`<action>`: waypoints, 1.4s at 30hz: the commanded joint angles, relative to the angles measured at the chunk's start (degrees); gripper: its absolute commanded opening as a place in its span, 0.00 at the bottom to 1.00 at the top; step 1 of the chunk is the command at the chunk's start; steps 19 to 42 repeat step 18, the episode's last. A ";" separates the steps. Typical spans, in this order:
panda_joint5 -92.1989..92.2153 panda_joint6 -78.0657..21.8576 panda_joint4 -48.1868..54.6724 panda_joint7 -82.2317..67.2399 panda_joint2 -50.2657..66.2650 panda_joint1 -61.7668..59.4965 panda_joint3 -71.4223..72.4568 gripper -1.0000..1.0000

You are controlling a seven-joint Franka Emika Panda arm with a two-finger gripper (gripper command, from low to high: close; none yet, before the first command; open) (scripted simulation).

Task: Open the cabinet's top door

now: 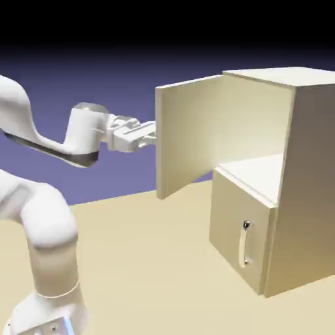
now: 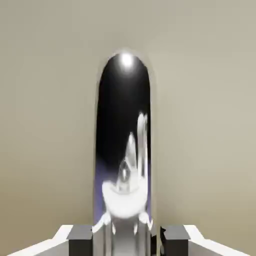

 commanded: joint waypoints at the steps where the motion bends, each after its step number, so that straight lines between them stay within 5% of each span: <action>1: 1.59 -2.55 1.80 0.29 1.52 -1.11 2.01 0.00; 18: 13.81 -33.36 29.39 6.69 20.39 -32.07 36.98 0.00; 42: 13.81 -33.36 29.39 6.69 20.39 -32.07 36.98 0.00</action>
